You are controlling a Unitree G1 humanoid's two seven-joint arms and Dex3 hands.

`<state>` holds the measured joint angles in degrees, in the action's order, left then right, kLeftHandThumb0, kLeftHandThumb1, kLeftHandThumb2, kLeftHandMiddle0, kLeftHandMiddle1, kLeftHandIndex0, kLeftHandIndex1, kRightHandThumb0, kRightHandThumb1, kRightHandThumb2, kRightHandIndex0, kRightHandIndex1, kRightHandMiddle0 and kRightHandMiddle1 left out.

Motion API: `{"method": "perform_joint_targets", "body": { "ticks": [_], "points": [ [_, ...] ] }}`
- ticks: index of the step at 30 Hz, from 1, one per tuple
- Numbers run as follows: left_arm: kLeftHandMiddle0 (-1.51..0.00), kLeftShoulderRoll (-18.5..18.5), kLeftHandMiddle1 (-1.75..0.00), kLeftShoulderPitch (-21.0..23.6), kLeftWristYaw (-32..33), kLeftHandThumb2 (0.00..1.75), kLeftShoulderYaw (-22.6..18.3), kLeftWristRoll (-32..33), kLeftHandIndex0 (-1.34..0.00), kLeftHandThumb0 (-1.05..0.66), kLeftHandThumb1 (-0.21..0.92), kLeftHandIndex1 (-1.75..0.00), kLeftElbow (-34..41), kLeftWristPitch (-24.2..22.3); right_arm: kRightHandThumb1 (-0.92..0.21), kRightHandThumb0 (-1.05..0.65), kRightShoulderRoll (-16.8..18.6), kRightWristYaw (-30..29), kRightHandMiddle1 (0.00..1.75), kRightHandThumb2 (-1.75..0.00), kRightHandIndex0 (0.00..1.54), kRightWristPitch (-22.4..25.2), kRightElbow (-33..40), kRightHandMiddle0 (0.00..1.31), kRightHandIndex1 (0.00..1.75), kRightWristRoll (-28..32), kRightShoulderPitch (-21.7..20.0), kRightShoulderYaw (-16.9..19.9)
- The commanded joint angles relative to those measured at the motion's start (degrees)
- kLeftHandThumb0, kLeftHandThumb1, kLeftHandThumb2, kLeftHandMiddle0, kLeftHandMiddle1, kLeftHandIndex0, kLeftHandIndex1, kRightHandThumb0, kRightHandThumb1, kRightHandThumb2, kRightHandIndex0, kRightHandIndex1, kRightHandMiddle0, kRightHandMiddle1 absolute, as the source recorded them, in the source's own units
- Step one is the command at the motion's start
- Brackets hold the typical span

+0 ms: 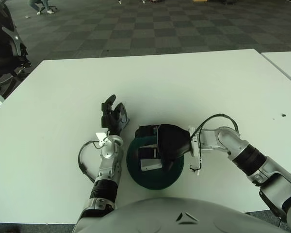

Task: Put the charger into the plate.

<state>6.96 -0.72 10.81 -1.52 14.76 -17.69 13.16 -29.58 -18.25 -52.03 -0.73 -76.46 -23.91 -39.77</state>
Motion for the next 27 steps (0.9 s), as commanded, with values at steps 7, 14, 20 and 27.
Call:
{"method": "perform_joint_targets", "body": {
  "ticks": [7, 14, 20, 27],
  "points": [
    [-0.34, 7.17, -0.55, -6.97, 4.68, 0.83, 1.43, 4.10, -0.16, -0.37, 0.83, -1.07, 3.80, -14.71, -0.92, -1.03, -0.68, -5.85, 0.05, -1.09, 0.13, 4.51, 1.64, 0.00, 0.05, -4.88, -3.03, -0.74],
    [-0.35, 6.97, -0.57, -6.73, 4.51, 0.89, 0.79, 6.51, -0.16, -0.32, 0.81, -1.06, 6.10, -18.04, -0.92, -1.04, -0.36, -5.83, 0.02, -1.09, 0.12, 6.14, 0.55, 0.00, 0.03, -3.28, -3.64, -0.75],
    [-0.34, 12.26, -0.67, -6.06, 4.78, 0.91, -1.34, 12.41, -0.21, -0.31, 0.80, -1.16, 4.90, -13.09, -0.92, -1.05, 0.87, -0.94, 0.00, -1.07, 0.06, 6.47, -1.20, 0.00, 0.01, 3.73, -2.92, 0.65],
    [-0.28, 12.62, -0.76, -14.80, -0.51, 0.56, 3.82, 6.53, -0.18, -0.34, 0.91, -1.71, -1.22, 7.96, -0.92, -1.04, 1.11, 4.73, 0.00, -1.04, 0.00, 1.93, -11.90, 0.00, 0.00, 23.42, -3.75, 3.42]
  ]
}}
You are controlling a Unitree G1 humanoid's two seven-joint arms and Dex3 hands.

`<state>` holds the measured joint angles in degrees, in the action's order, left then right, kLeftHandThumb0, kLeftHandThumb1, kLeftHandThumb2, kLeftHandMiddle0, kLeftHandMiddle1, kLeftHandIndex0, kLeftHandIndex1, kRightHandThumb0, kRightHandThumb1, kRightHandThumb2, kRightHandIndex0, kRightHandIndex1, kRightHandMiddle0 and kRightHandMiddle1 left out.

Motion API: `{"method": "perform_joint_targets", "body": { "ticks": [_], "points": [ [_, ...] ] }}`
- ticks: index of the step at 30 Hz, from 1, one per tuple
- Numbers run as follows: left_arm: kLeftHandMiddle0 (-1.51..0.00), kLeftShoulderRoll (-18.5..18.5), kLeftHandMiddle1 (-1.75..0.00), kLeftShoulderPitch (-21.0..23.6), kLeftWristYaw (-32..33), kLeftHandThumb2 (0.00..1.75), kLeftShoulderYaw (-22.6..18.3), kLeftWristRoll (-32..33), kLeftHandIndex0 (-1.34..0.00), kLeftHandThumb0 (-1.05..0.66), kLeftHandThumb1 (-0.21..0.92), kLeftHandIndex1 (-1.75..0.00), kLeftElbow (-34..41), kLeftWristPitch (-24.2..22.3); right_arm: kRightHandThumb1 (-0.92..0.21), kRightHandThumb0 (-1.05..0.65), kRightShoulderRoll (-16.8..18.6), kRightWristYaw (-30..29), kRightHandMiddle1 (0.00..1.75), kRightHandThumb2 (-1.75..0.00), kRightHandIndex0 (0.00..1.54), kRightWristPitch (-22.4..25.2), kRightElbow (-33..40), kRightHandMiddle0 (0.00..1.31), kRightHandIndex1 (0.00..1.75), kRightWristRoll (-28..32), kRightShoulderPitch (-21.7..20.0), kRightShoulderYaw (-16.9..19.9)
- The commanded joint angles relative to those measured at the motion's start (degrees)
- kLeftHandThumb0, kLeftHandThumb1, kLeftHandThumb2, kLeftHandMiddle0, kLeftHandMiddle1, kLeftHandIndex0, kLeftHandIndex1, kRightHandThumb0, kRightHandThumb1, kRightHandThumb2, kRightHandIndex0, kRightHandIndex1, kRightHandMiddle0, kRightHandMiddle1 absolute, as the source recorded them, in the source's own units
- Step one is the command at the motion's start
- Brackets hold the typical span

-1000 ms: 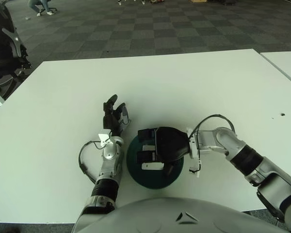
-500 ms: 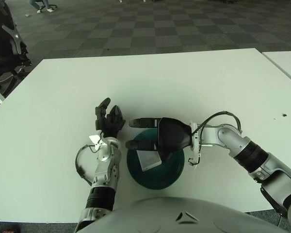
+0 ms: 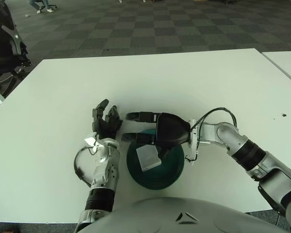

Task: Put the charger into the plate.

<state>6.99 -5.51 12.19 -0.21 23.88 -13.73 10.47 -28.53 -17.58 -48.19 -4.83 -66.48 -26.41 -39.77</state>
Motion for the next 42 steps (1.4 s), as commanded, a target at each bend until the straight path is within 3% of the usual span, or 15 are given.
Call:
{"method": "perform_joint_targets", "body": {
  "ticks": [1, 3, 6, 8, 10, 13, 16, 21, 28, 34, 42],
  "points": [
    [-0.27, 11.74, -0.73, -11.80, -2.37, 0.55, 3.12, -3.90, -0.18, -0.34, 0.92, -1.72, -5.50, 13.77, -0.92, -1.03, 0.15, 4.94, 0.00, -1.03, 0.00, -2.04, -9.51, 0.00, 0.00, 16.33, -1.46, 4.16],
    [-0.27, 9.70, -0.71, -12.77, -1.97, 0.54, 3.72, -7.02, -0.18, -0.35, 0.92, -1.73, -6.82, 18.17, -0.92, -1.02, 0.67, 9.03, 0.01, -1.03, 0.01, 0.06, -11.57, 0.01, 0.01, 24.60, -0.53, 6.00],
    [-0.27, 8.06, -0.72, -8.10, -1.80, 0.53, 3.07, -8.40, -0.19, -0.35, 0.92, -1.74, -12.12, 19.40, -0.92, -1.00, 2.60, 13.31, 0.03, -1.04, 0.06, 4.09, -13.23, 0.06, 0.03, 34.03, 2.04, 8.11],
    [-0.27, 5.35, -0.74, -2.91, -3.15, 0.53, 1.74, -8.46, -0.19, -0.35, 0.92, -1.74, -19.19, 17.86, -0.92, -0.99, 5.98, 12.95, 0.10, -1.04, 0.10, 4.30, -18.35, 0.05, 0.03, 40.60, 3.73, 10.21],
    [-0.25, 3.58, -0.75, -0.37, -3.63, 0.67, 1.55, -9.32, -0.08, -0.50, 0.92, -1.41, -22.84, 16.70, -0.92, -0.97, 8.98, 12.38, 0.29, -1.04, 0.17, 2.41, -25.00, 0.02, 0.02, 46.15, 4.42, 12.10],
    [-0.24, 2.72, -0.74, -1.10, -3.62, 0.76, 2.42, -11.04, -0.02, -0.60, 0.92, -1.19, -22.24, 16.37, -0.92, -0.96, 12.32, 14.23, 0.40, -1.06, 0.23, 0.72, -30.66, 0.01, 0.03, 52.88, 4.31, 14.19],
    [-0.23, 1.97, -0.73, -1.41, -3.56, 0.80, 3.10, -12.92, -0.01, -0.65, 0.92, -1.07, -22.58, 16.61, -0.92, -0.98, 15.56, 19.08, 0.48, -1.09, 0.28, 2.28, -31.87, 0.00, 0.04, 61.63, 4.06, 16.72],
    [-0.23, 1.76, -0.71, -1.77, -3.36, 0.83, 3.17, -14.73, 0.00, -0.69, 0.92, -0.99, -23.25, 17.27, -0.92, -1.03, 17.97, 26.39, 0.58, -1.10, 0.30, 3.36, -35.73, 0.00, 0.04, 70.12, 3.20, 20.53],
    [-0.25, 1.49, -0.70, -2.93, -3.90, 0.84, 2.53, -15.91, 0.00, -0.70, 0.92, -1.00, -23.18, 18.39, -0.92, -1.05, 18.54, 35.56, 0.56, -1.07, 0.22, 4.38, -43.83, 0.00, 0.01, 77.88, 4.45, 27.20],
    [-0.26, 1.05, -0.69, -4.20, -4.62, 0.82, 1.53, -16.05, 0.00, -0.71, 0.92, -1.01, -22.10, 18.89, -0.92, -1.05, 21.51, 35.63, 0.55, -1.02, 0.16, 8.35, -46.15, 0.00, 0.00, 81.22, 7.14, 32.49],
    [-0.23, 1.25, -0.75, -4.77, -6.11, 0.81, -0.47, -15.25, 0.00, -0.73, 0.92, -0.99, -21.72, 19.42, -0.92, -1.01, 24.79, 35.82, 0.79, -0.98, 0.27, 9.85, -50.35, 0.00, 0.05, 81.45, 9.65, 37.72]
  ]
}}
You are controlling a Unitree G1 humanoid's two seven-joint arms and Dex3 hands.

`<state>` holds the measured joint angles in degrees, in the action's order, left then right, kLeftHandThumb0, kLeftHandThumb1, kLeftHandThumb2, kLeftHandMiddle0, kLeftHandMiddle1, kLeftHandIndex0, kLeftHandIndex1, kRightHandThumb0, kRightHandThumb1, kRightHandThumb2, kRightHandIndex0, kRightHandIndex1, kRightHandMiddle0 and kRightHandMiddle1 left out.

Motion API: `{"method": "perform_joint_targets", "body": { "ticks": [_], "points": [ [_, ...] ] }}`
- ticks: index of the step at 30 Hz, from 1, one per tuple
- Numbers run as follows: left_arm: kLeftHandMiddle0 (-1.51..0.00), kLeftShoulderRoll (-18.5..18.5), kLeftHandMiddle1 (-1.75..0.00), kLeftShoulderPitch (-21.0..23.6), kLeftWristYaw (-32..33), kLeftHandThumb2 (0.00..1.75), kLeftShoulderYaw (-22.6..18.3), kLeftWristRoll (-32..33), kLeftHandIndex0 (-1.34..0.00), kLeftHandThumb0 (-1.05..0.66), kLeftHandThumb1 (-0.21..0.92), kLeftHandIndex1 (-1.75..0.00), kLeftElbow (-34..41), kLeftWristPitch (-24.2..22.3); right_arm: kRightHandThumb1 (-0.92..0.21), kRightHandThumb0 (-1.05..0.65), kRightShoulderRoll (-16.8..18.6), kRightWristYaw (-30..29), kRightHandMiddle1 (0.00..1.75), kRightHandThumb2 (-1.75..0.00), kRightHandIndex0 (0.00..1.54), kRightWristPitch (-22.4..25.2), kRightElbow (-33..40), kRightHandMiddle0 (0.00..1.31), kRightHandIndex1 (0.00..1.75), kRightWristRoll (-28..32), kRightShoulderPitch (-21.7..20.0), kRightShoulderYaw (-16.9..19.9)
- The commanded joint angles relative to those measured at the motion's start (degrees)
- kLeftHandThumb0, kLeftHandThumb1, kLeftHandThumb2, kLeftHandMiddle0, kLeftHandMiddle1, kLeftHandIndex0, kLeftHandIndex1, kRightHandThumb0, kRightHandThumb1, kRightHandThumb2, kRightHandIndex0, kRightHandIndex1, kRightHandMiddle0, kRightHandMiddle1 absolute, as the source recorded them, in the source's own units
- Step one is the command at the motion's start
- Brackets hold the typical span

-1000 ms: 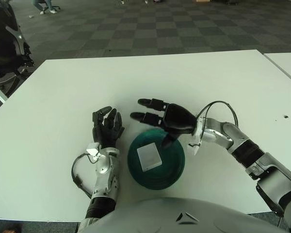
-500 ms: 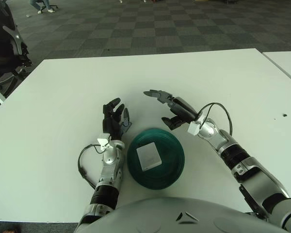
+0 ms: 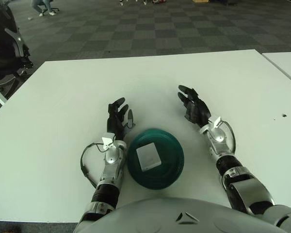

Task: Put the charger into the plate.

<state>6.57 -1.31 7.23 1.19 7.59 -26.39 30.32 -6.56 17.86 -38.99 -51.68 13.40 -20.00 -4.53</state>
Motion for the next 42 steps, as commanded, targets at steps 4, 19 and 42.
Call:
{"method": "perform_joint_targets", "body": {
  "ticks": [4, 19, 42],
  "points": [
    [-0.22, 1.69, -0.77, -9.10, -1.75, 0.80, -2.45, 1.25, 0.00, -0.73, 0.92, -0.96, -8.95, -0.37, -0.92, -0.99, 3.27, -0.18, 0.86, -0.98, 0.31, 1.92, -3.39, 0.00, 0.06, -0.43, 3.49, 3.33],
    [-0.20, 1.26, -0.80, -8.83, -6.26, 0.79, -3.92, 2.21, 0.00, -0.73, 0.92, -0.93, -10.47, 0.38, -0.92, -1.00, 4.28, 0.92, 0.89, -0.96, 0.37, 4.64, -10.41, 0.00, 0.07, -2.49, 6.59, 6.62],
    [-0.23, 3.22, -0.78, -24.03, -6.13, 0.79, 0.87, -0.91, 0.00, -0.77, 0.92, -0.95, 11.30, -0.82, -0.92, -1.03, 12.27, -13.30, 0.59, -0.84, 0.16, 9.46, 7.87, 0.00, 0.00, -11.53, 19.26, 1.82]
  ]
}}
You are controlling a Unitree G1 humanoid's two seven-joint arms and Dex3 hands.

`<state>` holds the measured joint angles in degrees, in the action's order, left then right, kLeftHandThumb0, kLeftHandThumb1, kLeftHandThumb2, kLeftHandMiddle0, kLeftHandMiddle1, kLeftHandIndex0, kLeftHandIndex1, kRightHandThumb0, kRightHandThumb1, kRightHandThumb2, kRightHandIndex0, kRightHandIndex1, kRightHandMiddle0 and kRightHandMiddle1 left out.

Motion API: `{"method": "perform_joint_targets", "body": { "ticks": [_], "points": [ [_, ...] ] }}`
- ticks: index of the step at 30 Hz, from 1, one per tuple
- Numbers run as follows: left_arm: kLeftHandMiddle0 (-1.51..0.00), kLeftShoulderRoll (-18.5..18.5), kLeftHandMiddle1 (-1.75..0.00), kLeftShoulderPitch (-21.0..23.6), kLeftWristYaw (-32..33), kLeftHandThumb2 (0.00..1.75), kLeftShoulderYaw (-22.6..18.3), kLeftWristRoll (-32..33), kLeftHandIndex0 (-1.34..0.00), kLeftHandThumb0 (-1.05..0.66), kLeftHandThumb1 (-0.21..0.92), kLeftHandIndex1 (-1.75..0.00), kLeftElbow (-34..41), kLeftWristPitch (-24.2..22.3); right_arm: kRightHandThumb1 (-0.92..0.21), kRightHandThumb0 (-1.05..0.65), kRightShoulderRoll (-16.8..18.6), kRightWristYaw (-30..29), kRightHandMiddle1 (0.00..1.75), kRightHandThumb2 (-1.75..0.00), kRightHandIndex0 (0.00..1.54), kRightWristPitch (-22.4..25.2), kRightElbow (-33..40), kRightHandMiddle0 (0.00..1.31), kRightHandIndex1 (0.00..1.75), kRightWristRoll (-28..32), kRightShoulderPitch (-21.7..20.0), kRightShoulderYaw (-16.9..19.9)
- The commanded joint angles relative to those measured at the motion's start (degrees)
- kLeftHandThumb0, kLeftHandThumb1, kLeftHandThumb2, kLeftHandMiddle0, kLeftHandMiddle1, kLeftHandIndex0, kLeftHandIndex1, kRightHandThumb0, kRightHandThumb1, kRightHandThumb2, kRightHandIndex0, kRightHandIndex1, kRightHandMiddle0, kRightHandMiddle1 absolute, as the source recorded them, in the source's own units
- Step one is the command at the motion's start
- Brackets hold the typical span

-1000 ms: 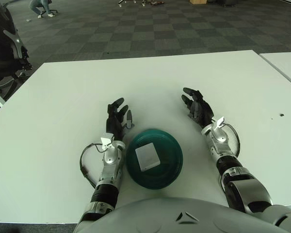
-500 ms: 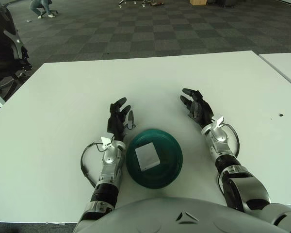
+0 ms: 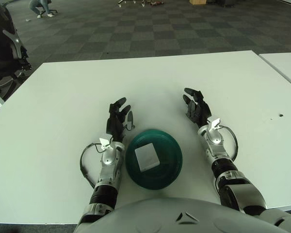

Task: Put the charger into the plate.

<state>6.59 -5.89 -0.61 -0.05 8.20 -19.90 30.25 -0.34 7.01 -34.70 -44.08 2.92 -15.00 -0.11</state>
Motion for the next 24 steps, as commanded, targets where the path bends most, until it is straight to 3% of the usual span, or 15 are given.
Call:
{"method": "perform_joint_targets", "body": {
  "ticks": [1, 5, 12, 24],
  "points": [
    [-0.22, 2.98, -0.78, -20.83, 2.15, 0.79, 2.41, -2.30, 0.00, -0.77, 0.92, -0.95, 6.57, -0.41, -0.92, -1.02, 6.31, -2.57, 0.58, -0.84, 0.16, 6.05, 2.36, 0.00, 0.00, -1.14, 15.26, -3.09],
    [-0.22, 2.48, -0.82, -22.97, 3.09, 0.79, 2.25, -3.77, 0.00, -0.80, 0.92, -1.05, 8.37, 1.09, -0.92, -0.99, 6.22, -2.20, 0.50, -0.82, 0.13, 8.74, 10.55, 0.00, 0.00, -0.89, 19.78, -4.59],
    [-0.22, 2.71, -0.86, -26.00, 5.02, 0.79, 1.77, -5.66, 0.00, -0.81, 0.92, -1.11, 10.28, 2.68, -0.92, -0.95, 4.93, -0.68, 0.36, -0.79, 0.08, 11.71, 17.77, 0.00, 0.00, 0.61, 24.50, -4.55],
    [-0.24, 3.61, -0.76, -26.33, 10.08, 0.83, 1.09, -10.35, 0.00, -0.81, 0.92, -1.10, 10.62, 2.79, -0.92, -0.88, 4.88, 2.84, 0.26, -0.70, 0.05, 14.01, 21.35, 0.00, 0.00, 3.83, 26.72, -2.81]
  ]
}}
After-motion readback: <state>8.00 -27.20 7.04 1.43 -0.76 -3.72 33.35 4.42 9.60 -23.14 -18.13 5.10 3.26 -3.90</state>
